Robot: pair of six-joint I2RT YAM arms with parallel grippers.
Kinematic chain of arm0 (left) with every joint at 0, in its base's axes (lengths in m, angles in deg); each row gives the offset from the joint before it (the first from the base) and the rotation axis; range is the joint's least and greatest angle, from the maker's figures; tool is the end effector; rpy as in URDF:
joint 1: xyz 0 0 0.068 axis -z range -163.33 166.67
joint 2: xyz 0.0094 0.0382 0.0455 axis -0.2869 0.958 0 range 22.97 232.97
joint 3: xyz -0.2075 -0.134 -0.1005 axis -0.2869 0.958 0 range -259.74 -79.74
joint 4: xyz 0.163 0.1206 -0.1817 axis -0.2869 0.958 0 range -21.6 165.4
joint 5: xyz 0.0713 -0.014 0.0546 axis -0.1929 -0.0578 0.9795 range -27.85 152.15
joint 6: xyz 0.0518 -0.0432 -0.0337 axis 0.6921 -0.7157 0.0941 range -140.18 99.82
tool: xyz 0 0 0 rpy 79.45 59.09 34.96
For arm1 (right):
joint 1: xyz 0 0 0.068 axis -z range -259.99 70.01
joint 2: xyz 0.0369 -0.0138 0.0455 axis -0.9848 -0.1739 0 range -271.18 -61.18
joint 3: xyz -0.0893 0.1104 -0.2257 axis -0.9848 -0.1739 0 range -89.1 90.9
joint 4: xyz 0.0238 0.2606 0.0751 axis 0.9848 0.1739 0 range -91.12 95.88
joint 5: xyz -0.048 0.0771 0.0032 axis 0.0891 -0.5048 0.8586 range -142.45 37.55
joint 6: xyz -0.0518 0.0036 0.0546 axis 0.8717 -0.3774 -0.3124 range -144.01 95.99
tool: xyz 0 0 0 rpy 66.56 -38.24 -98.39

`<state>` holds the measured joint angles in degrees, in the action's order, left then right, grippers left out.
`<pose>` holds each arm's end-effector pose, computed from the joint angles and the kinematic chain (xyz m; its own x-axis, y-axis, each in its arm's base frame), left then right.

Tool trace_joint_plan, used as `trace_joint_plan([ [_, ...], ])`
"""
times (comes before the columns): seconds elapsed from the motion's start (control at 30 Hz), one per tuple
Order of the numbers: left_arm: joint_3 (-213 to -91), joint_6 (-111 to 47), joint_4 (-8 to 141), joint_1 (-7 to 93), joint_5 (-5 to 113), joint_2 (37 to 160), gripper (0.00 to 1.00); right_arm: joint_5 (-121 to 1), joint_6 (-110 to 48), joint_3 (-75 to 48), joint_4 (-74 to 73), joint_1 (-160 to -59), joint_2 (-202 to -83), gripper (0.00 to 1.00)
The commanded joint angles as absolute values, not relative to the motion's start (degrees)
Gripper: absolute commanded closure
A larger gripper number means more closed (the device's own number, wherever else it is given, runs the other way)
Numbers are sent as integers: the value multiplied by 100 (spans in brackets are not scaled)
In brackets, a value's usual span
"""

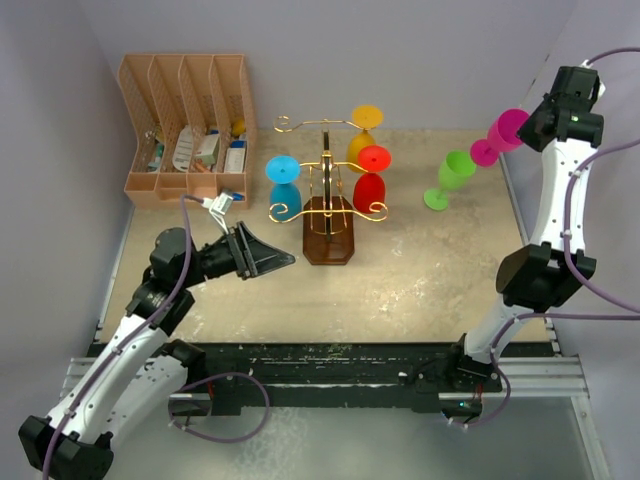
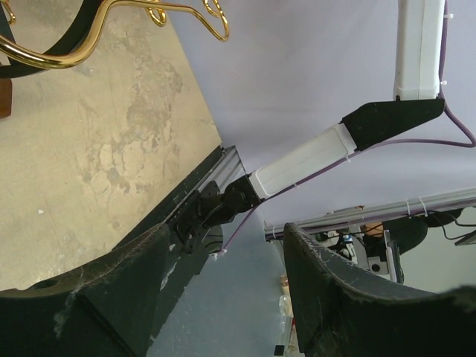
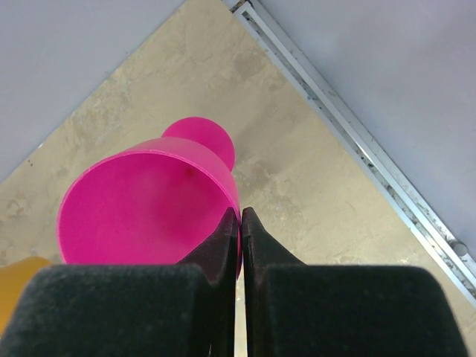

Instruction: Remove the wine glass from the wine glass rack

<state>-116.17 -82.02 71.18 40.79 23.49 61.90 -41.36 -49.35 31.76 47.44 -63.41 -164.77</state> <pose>0.1677 -0.1187 0.3128 -0.8216 -0.3865 -0.4191 0.3443 0.2496 -0.9051 0.4032 -0.1327 0.4265 -0.2626 0.5164 -0.8151 0.6084 0.7443 0.2754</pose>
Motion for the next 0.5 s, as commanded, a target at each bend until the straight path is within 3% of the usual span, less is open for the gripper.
trace_joint_plan([
  [0.0, -11608, -8152, 6622, 4059, 2271, 6238, 34, -4449, -4897, 3379, 4609, -6303, -16077, 100],
  [0.47, -11534, -8305, 6347, 4058, 2231, 6397, 34, -4464, -4881, 4230, 5054, -6310, -16452, 100],
])
